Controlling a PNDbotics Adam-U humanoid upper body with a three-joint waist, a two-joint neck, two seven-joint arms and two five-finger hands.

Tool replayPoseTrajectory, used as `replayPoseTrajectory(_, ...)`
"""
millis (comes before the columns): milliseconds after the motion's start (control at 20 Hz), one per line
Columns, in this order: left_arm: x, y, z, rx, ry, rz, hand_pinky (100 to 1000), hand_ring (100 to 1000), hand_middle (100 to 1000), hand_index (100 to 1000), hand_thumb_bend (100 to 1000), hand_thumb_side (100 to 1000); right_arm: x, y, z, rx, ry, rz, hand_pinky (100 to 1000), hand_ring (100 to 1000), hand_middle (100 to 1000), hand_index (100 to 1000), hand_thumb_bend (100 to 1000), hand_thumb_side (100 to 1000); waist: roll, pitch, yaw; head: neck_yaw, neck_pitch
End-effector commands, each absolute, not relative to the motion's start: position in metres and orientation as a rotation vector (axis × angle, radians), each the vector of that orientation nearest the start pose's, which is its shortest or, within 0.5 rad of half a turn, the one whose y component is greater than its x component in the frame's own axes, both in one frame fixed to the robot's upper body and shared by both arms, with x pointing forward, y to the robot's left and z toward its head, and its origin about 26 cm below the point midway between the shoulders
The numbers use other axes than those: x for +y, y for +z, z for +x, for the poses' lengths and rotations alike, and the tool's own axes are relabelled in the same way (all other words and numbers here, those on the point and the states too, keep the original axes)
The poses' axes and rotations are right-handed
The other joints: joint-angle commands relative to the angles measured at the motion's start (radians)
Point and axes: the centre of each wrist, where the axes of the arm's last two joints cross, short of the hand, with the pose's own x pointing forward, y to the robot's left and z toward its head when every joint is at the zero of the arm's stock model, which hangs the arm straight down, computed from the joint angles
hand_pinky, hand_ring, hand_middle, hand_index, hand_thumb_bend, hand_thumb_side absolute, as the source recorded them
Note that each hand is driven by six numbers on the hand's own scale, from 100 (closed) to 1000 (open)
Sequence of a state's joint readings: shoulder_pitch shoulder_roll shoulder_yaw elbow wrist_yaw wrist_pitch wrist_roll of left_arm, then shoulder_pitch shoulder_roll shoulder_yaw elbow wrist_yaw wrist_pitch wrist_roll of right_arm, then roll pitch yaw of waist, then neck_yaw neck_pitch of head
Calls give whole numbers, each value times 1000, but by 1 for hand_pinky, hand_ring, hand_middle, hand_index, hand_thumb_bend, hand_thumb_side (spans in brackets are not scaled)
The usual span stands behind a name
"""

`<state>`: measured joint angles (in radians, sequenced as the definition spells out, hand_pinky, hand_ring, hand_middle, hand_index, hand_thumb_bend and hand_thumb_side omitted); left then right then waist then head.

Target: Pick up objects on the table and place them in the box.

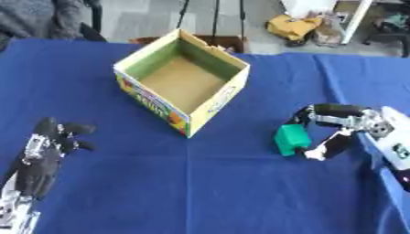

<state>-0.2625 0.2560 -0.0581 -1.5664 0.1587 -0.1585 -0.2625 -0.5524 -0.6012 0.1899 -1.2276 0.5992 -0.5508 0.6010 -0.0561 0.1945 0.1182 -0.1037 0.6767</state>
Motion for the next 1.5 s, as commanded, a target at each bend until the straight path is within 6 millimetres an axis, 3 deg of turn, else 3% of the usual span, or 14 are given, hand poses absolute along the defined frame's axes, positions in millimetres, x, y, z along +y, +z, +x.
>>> replayPoseTrajectory(50, 267, 80, 341, -1939, -463, -201, 608, 792, 599, 644, 411, 1000, -346, 146, 402, -1482, 1931, -469, 676, 694, 565, 499, 100, 230, 1, -13, -1, 1, -1)
replayPoseTrajectory(700, 269, 79, 341, -1934, -465, -192, 608, 790, 599, 643, 413, 1000, -340, 202, 396, -1683, 1902, -584, 679, 703, 561, 468, 100, 100, -10, -18, -3, 9, -5)
replayPoseTrajectory(900, 270, 79, 340, -1929, -475, -189, 608, 790, 598, 643, 413, 1000, -343, 232, 404, -1741, 1854, -659, 679, 709, 562, 468, 100, 100, -20, -22, 9, 8, -4)
replayPoseTrajectory(1200, 267, 83, 342, -1932, -501, -204, 608, 789, 598, 642, 416, 1000, -347, 265, 419, -1812, 1757, -738, 679, 712, 562, 465, 100, 100, -38, -30, 53, -10, -10)
replayPoseTrajectory(1500, 259, 89, 346, -1942, -535, -237, 608, 788, 597, 642, 410, 1000, -343, 275, 439, -1832, 1671, -754, 684, 712, 558, 464, 100, 100, -50, -30, 111, -37, -31)
